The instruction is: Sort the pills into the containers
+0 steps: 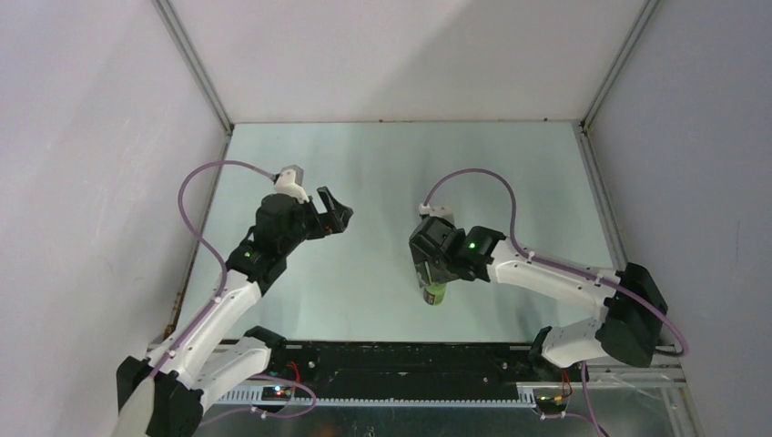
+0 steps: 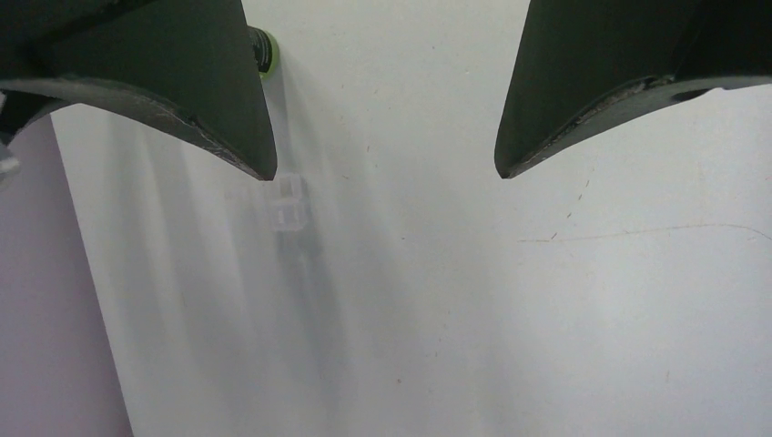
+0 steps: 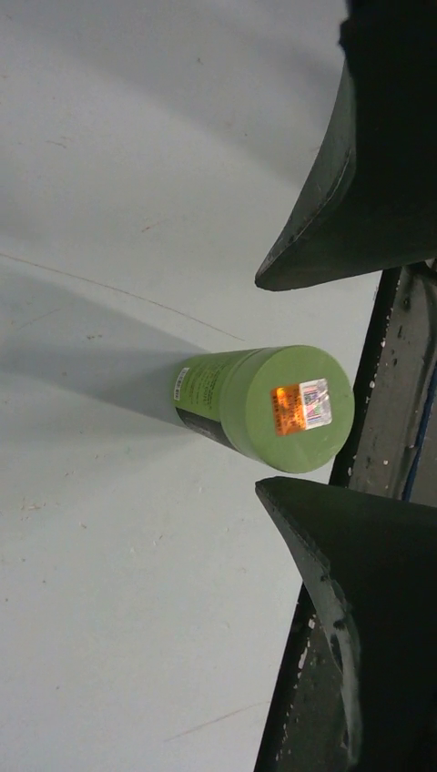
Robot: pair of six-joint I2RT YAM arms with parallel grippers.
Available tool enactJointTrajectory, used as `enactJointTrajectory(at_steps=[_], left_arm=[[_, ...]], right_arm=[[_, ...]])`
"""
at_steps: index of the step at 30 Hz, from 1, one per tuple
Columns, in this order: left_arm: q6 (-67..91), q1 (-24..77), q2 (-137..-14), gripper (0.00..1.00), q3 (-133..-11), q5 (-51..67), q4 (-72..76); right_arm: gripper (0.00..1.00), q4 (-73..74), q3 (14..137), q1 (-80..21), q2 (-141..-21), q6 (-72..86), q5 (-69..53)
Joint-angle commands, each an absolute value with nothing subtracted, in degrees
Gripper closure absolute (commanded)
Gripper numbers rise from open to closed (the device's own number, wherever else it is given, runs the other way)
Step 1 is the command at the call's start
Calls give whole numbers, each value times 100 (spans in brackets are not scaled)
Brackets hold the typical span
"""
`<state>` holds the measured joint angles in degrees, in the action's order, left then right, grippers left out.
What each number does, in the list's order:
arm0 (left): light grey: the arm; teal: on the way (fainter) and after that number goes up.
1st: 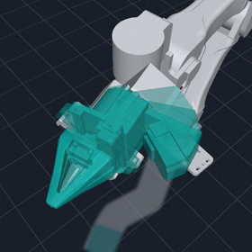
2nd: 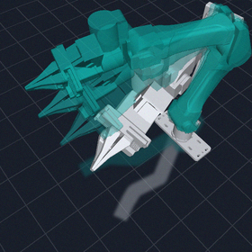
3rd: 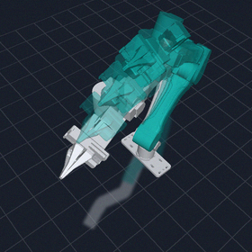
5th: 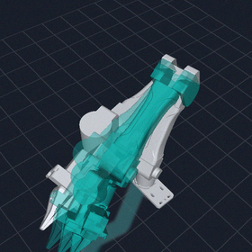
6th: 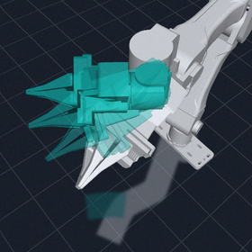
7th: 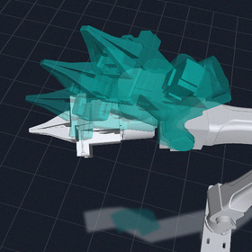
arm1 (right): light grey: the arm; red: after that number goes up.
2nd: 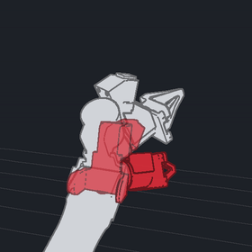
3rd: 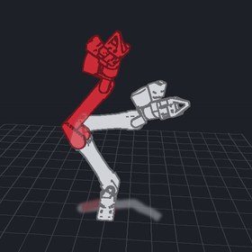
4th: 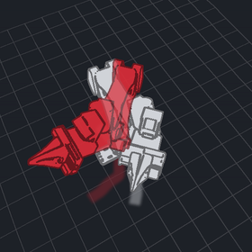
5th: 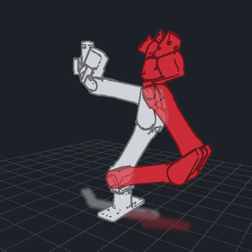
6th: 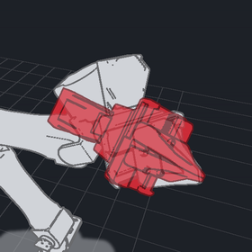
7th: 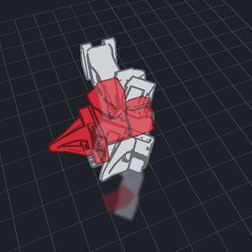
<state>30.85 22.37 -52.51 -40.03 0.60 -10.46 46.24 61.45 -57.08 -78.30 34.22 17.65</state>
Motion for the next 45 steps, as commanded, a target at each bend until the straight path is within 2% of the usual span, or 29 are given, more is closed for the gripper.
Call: enactJointTrajectory(at_steps=[1,9,17,22,27,29,33,40,45], left_arm=[[2897,2232,-5001,4,-3894,-182,-803],[2741,2235,-4732,4,-3618,-224,-559],[2649,2234,-4761,4,-3504,-62,-275],[2771,2234,-4769,5,-3344,-80,-34],[2891,2233,-4636,5,-3110,-86,573],[2903,2232,-4603,5,-2979,-53,803],[2676,2239,-4609,5,-2848,497,1241],[1676,2276,-4857,8,-2839,2545,2127],[941,2558,-5238,8,-3349,4187,1957]], right_arm=[[23,4716,6447,-5816,-8151,3544,2002],[41,4848,6631,-5854,-8362,3629,1785],[33,5299,6798,-5766,-8544,3635,1421],[41,5332,6821,-5765,-8565,3626,1055],[44,5480,6896,-5734,-8651,3700,897],[55,5477,6903,-5685,-8619,3733,878],[64,5270,6972,-5447,-8298,3588,645],[65,4489,6991,-4301,-7460,2853,-1047],[65,3824,6992,-3363,-7312,2602,-2569]])
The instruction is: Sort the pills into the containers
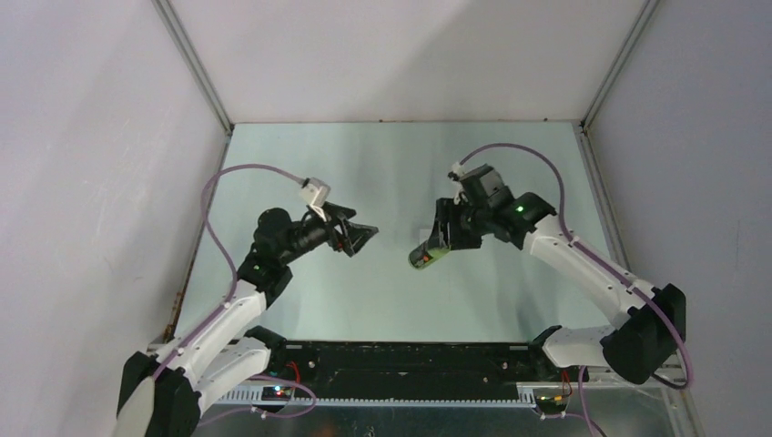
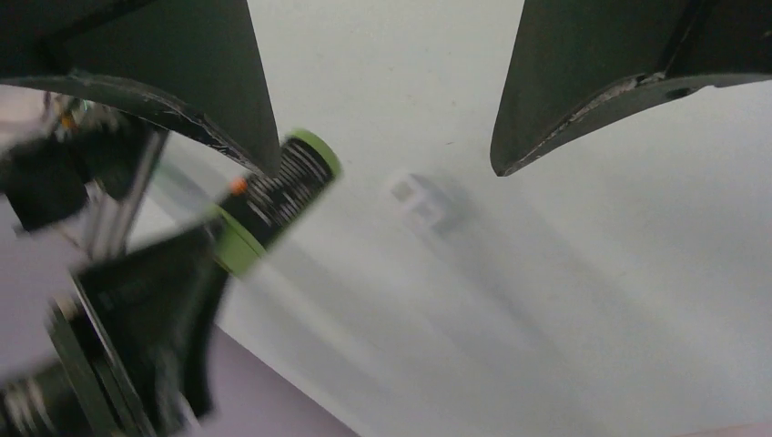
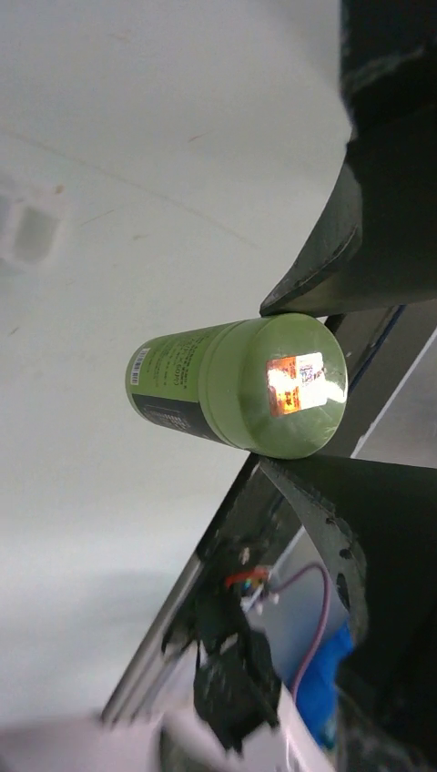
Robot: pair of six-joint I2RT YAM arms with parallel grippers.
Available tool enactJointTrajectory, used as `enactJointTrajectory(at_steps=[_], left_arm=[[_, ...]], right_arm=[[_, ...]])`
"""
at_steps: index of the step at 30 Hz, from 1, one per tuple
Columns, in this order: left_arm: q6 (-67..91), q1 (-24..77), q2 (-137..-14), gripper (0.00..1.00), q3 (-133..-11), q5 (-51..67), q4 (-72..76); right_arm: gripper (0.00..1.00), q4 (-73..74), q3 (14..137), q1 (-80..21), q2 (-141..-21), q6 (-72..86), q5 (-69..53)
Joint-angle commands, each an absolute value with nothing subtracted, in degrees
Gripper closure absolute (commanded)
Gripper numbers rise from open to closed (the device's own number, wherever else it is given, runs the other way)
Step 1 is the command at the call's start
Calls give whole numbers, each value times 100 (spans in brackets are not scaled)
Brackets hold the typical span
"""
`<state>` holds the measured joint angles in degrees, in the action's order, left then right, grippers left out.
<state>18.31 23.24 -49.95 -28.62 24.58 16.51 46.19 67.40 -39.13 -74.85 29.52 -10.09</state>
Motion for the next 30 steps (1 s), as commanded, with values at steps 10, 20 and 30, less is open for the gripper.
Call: enactJointTrajectory(at_steps=[10,20,30], left_arm=[[-974,3423,-6258,8,-4545,3744,-10],[-1639,3627,-6590,9,-4700,3419,-714],[-1388,3638,-6611,23,-4639,3639,-158]], right_arm=[[65,2930,7290,-2978,-7729,2401,-4038],[64,2863,7294,-3127,-7647,2112,-4374],[67,2843,7295,-3190,-7648,2027,-4525]])
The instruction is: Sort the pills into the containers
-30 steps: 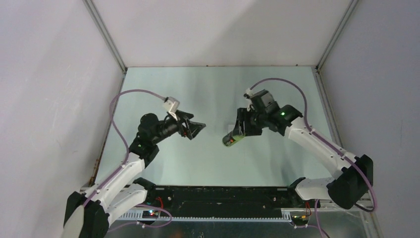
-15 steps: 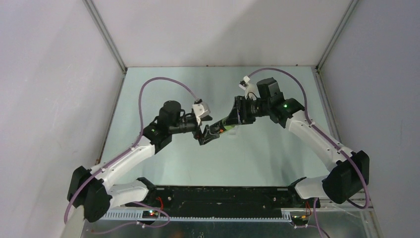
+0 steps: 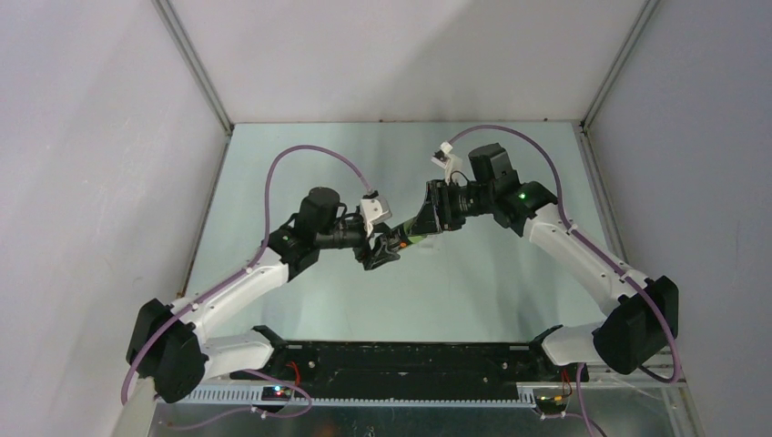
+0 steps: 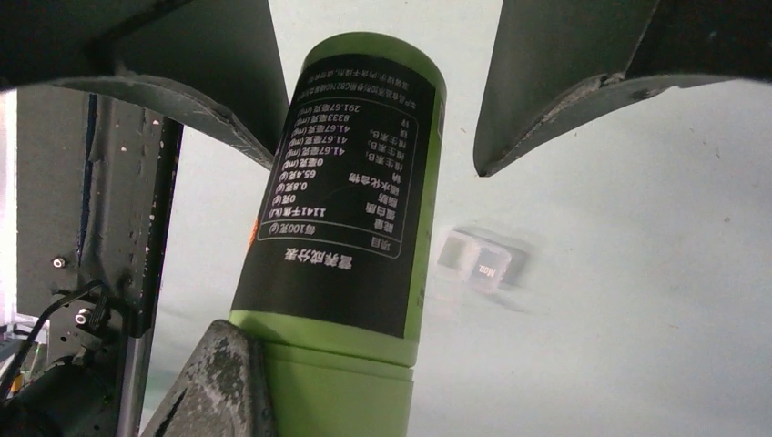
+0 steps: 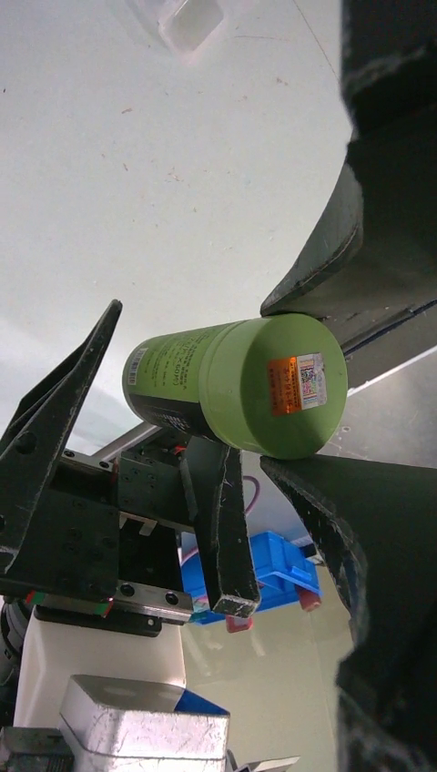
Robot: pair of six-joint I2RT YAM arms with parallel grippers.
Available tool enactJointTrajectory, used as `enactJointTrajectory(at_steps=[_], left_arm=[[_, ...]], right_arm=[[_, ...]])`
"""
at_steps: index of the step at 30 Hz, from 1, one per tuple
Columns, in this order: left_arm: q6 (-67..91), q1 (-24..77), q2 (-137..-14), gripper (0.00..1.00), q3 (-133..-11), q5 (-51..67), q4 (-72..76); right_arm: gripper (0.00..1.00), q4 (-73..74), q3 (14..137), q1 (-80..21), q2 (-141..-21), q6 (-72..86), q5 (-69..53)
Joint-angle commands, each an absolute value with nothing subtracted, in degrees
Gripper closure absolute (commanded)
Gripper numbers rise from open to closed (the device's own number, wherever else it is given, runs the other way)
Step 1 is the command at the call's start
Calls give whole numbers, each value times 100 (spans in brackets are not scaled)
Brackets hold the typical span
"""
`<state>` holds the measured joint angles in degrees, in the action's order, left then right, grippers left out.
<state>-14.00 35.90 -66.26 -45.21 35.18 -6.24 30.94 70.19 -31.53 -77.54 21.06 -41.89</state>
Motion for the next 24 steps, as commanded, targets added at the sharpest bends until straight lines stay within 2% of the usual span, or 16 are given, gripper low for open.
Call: enactJointTrajectory(at_steps=[1,2,7,11,13,16,18,20,21,22,24], left_arm=[[-1371,3632,-6599,25,-4631,3656,-121],[-1362,3635,-6600,33,-4634,3678,-118],[-1314,3646,-6583,59,-4659,3889,-84],[-1342,3642,-6627,90,-4853,4224,-304],[-1375,3640,-6673,99,-4972,4520,-533],[-1420,3644,-6711,100,-5100,5164,-842],[-1451,3646,-6703,100,-5140,5187,-947],[-1529,3647,-6627,100,-5104,4919,-948],[-1604,3643,-6554,100,-5038,4758,-883],[-1628,3646,-6512,100,-4993,4411,-819],[-1670,3645,-6406,100,-4852,3862,-608]], right_arm=[[68,2829,7295,-3186,-7647,2029,-4544],[68,2816,7295,-3196,-7655,2025,-4566],[71,2744,7295,-3215,-7716,1960,-4625],[73,2804,7295,-3224,-7775,1616,-4529],[74,2874,7291,-3243,-7775,1229,-4459],[71,2816,7174,-3332,-7639,237,-4467],[58,2809,7073,-3457,-7554,-168,-4275],[18,2838,7177,-3449,-7580,-2,-4045],[9,2812,7196,-3400,-7579,161,-3955],[3,2742,7229,-3379,-7565,497,-3942],[1,2558,7240,-3323,-7521,1194,-3907]])
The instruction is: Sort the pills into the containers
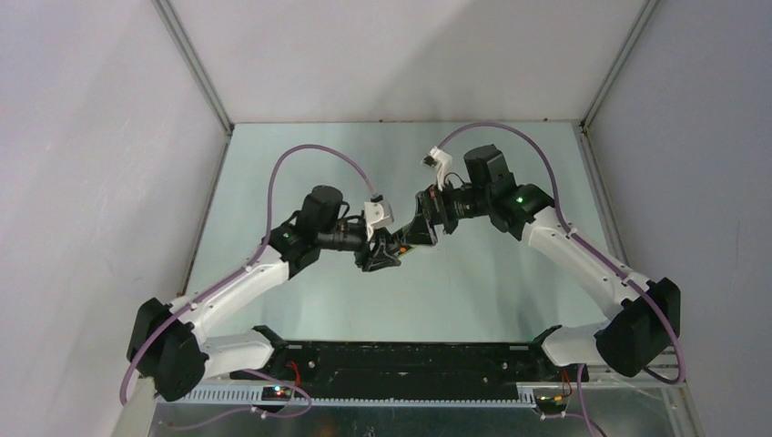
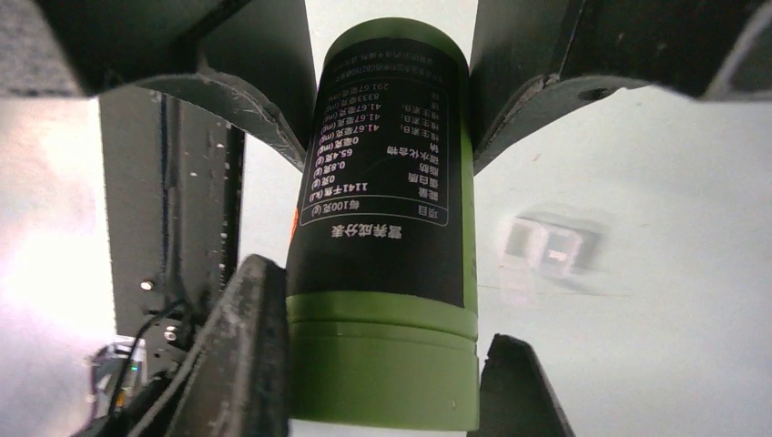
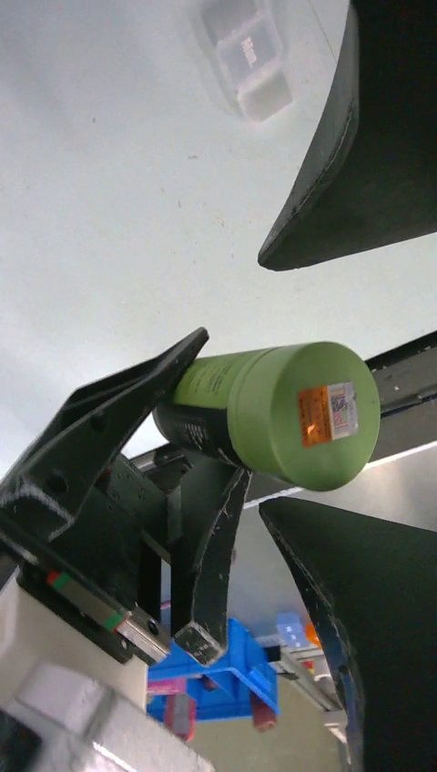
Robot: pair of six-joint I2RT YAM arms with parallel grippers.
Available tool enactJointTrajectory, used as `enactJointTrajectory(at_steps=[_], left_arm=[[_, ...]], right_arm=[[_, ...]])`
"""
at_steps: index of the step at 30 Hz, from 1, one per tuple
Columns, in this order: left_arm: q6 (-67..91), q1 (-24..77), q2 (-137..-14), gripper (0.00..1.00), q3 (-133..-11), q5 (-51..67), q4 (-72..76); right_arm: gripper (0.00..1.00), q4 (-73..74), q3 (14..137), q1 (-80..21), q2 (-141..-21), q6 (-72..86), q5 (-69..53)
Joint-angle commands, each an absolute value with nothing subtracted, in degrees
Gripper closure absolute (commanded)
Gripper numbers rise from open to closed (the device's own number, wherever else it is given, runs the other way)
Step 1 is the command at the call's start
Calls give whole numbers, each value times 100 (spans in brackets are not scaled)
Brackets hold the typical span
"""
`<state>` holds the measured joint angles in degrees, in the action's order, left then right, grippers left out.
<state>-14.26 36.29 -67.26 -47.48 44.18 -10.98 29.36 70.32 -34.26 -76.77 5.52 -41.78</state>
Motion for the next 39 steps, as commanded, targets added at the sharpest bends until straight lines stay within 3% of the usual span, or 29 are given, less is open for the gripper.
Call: enactJointTrajectory(at_steps=[1,9,16,22,25,28,32,35,39], left_arm=[[-1672,3640,-6354,100,-4834,3571,-468],[-1087,3700,-6234,100,-4607,2816,469],[-173,3724,-6184,100,-4479,2378,938],[94,3743,-6188,100,-4507,2281,909],[55,3744,-6233,100,-4607,2282,706],[39,3741,-6254,100,-4721,2414,552],[10,3744,-6231,100,-4884,2779,260],[-280,3739,-6103,100,-4978,3329,77],[-672,3743,-6022,100,-5040,4056,-260]], right_arm=[[1,2413,7241,-3327,-7485,1716,-3781],[12,2004,7157,-3839,-7314,4333,-1314],[20,1378,7034,-4095,-7158,4883,-372],[51,1364,7032,-4087,-7223,5202,-228],[61,1316,7036,-4050,-7217,5001,-524],[64,1155,7031,-3890,-7224,4283,-1171],[65,1187,7025,-3500,-7224,2942,-2655],[69,1129,6941,-3243,-7187,1887,-4498],[78,1609,7063,-3097,-7204,681,-5346]])
